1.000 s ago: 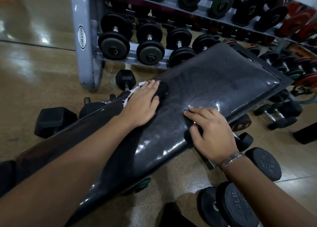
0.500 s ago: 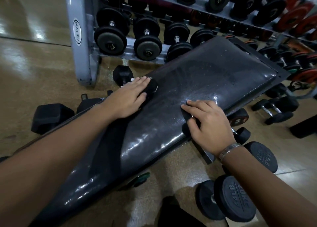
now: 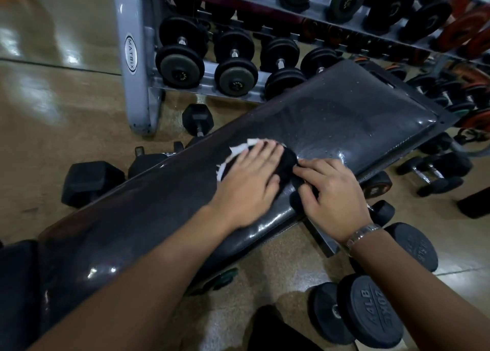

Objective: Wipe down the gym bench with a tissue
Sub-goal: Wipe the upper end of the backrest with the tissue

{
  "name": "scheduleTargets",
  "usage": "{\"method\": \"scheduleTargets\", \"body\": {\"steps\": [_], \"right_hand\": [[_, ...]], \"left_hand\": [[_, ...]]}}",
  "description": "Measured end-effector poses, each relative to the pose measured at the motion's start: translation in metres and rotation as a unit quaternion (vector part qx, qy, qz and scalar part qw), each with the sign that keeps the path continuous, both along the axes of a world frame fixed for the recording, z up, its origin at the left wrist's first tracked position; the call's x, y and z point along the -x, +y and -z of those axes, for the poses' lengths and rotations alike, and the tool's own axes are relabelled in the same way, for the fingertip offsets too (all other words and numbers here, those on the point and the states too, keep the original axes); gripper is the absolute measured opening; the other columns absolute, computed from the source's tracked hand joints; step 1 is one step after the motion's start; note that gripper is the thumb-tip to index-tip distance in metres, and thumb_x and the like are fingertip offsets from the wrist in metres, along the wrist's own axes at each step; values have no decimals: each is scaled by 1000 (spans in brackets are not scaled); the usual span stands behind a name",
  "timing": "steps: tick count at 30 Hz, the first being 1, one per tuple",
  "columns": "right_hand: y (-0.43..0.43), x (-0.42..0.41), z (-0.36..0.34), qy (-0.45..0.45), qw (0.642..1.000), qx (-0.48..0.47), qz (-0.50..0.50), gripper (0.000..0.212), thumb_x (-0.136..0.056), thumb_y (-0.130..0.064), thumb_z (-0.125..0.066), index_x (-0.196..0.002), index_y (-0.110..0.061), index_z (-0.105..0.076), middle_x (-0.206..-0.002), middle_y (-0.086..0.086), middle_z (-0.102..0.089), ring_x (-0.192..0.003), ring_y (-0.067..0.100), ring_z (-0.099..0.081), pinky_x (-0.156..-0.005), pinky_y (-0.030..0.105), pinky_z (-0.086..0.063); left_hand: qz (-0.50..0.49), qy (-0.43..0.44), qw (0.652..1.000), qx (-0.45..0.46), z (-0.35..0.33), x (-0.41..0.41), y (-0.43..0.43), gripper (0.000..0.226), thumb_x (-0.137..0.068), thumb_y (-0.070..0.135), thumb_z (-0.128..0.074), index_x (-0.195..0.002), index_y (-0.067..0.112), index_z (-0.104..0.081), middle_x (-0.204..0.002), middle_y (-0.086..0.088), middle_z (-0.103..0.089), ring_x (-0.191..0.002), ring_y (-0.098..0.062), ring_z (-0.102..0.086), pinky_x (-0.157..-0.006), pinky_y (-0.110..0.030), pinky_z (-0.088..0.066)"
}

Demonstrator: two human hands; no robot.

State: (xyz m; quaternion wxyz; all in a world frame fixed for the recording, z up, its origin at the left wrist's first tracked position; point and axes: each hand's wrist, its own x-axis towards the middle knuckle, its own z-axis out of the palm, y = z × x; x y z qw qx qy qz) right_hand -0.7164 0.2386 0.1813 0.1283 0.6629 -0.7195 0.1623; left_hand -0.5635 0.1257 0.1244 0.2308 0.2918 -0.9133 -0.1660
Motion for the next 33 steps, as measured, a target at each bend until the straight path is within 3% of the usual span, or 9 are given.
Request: {"method": "scheduleTargets", "body": {"steps": [3,8,13,17,23,28,31,33], "right_hand": [[1,-1,-4,-18,1000,-6,-13,40,-86,-24,-44,-115,-19,-72,-121,-4,-70,-112,20,-57,-97,40,-48],[7,-6,-12,-80,996,8,24,26,-84,-12,-55,-109,-19,-60,-96,-10,-61,-97,17,-55,-79,36,-50],[10,2,-17,-171,985,-5,7,28,-85,-10,-47,-108,-27,-50,-112,-11,-66,-106,10,-61,-89,39,-51],[12,7,-24,-264,962,74,-16,24,-87,1,-47,-99,-17,-58,-103,-10,-71,-98,8,-67,-87,42,-55],[19,10,-23,-137,980,144,-32,22,-80,3,-51,-84,-12,-67,-81,-5,-66,-78,13,-59,-74,30,-49],[30,13,-11,-93,985,137,-40,21,-80,2,-50,-84,-10,-68,-82,-1,-66,-81,21,-59,-77,32,-49],[33,8,-3,-78,986,136,-48,20,-80,3,-49,-84,-7,-66,-82,2,-63,-79,23,-56,-77,34,-47],[34,-1,3,-89,988,116,-48,21,-81,1,-45,-88,-5,-64,-88,4,-61,-83,23,-53,-78,36,-46]], "left_hand": [[51,-19,998,24,9,-27,-4,61,-105,39,-29,-161,23,-13,-169,7,-10,-155,-7,0,-127,-32,-1],[-55,-14,998,-9,-3,-4,-1,61,-107,37,-28,-161,16,-11,-169,-2,-10,-156,-15,-1,-128,-36,-3],[78,-44,995,49,10,-32,11,61,-106,39,-30,-161,23,-10,-169,7,-6,-155,-7,4,-128,-34,-1],[-30,-35,999,13,-4,-5,1,61,-106,41,-26,-161,21,-8,-169,1,-8,-156,-13,1,-128,-37,-3],[86,-16,994,61,11,-14,32,62,-103,42,-32,-161,29,-13,-169,9,-10,-156,-9,3,-128,-36,-1],[0,23,999,25,5,7,34,63,-101,41,-33,-160,27,-20,-168,6,-16,-156,-11,-4,-127,-41,-9],[40,22,997,57,11,11,64,65,-99,38,-39,-160,25,-19,-168,5,-15,-156,-13,-1,-128,-39,-4],[62,39,997,18,9,10,66,67,-96,34,-45,-159,27,-22,-168,7,-15,-156,-10,2,-128,-37,-1]]}}
